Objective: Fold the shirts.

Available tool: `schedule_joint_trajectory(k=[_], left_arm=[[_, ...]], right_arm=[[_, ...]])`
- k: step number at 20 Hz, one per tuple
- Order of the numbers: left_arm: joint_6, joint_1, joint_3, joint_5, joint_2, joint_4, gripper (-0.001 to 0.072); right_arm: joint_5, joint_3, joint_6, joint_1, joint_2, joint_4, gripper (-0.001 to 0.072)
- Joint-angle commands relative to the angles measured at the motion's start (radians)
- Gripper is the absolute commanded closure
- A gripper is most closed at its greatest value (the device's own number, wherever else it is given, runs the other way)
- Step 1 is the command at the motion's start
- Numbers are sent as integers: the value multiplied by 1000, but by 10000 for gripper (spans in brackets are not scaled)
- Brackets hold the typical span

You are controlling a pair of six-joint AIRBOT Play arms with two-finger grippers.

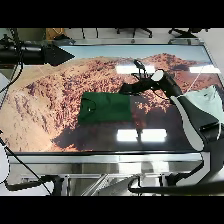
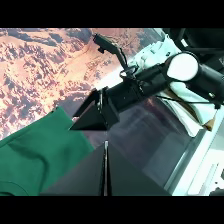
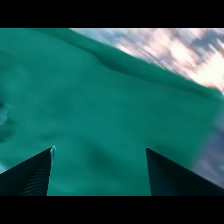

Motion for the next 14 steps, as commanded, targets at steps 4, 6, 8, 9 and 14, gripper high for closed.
schedule_joint_trajectory(k=[4,6,8,9,14], left_arm=[[2,-1,0,-18,1,2,692],[2,-1,0,-34,1,2,692],[2,-1,0,-52,1,2,692],[2,-2,0,-60,1,2,692],[2,-1,-1,-64,1,1,692]], right_arm=[[71,-8,31,-53,-134,-23,68],[76,-8,30,-52,-159,-16,68],[76,-8,30,-51,-177,-7,68],[77,-8,30,-51,-187,6,69],[100,-8,-127,-50,-219,298,105]])
